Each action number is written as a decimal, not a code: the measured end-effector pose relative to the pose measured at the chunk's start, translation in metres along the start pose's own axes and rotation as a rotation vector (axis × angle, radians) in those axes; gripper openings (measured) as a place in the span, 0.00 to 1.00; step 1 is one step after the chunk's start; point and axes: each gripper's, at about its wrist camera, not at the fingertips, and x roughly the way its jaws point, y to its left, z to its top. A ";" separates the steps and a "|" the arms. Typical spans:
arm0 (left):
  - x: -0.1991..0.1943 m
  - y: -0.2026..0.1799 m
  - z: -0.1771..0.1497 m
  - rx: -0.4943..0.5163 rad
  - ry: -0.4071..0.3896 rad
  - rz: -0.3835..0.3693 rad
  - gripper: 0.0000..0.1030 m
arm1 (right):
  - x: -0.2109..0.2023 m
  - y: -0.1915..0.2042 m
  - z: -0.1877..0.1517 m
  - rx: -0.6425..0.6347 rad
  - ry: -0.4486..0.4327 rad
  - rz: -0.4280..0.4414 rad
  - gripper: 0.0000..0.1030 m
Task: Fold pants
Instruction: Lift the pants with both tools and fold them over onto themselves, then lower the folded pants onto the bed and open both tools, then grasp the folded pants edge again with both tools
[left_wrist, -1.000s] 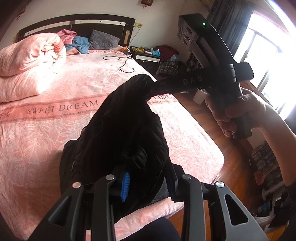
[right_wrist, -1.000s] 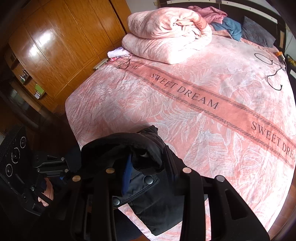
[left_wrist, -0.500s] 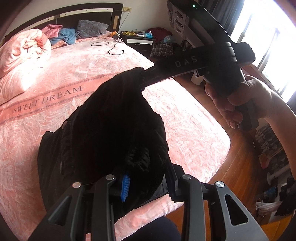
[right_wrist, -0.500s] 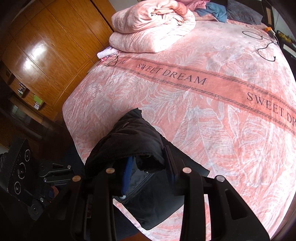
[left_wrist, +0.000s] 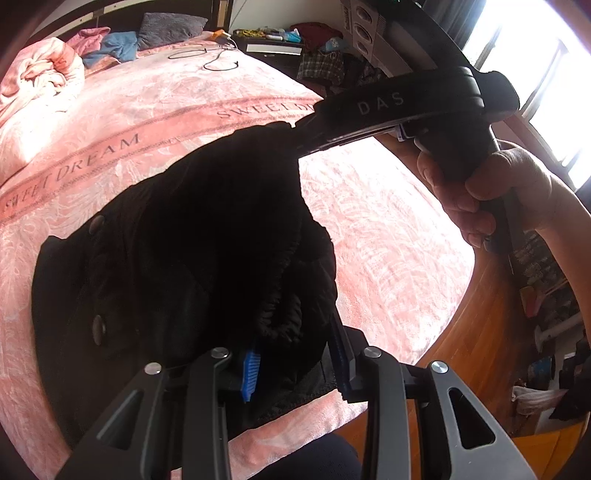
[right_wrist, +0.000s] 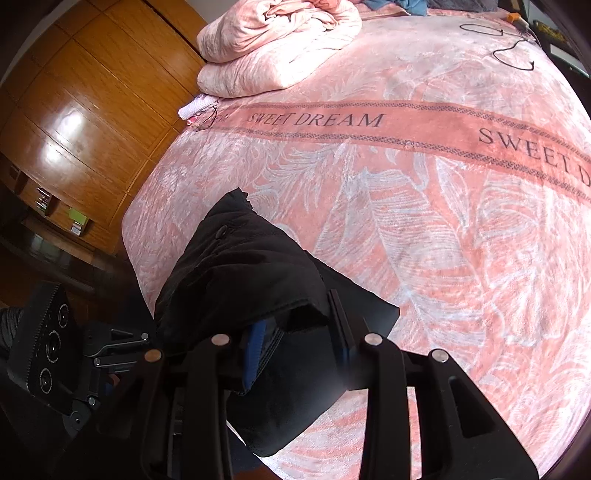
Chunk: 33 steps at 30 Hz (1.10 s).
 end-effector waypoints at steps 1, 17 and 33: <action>0.004 0.000 0.000 0.001 0.006 0.002 0.31 | 0.002 -0.003 -0.002 0.003 0.003 0.003 0.31; 0.036 -0.013 0.002 0.022 0.078 0.007 0.49 | 0.012 -0.060 -0.038 0.189 -0.013 0.013 0.49; -0.016 0.018 -0.001 -0.033 -0.008 0.027 0.63 | 0.000 -0.008 -0.044 0.181 -0.196 0.026 0.54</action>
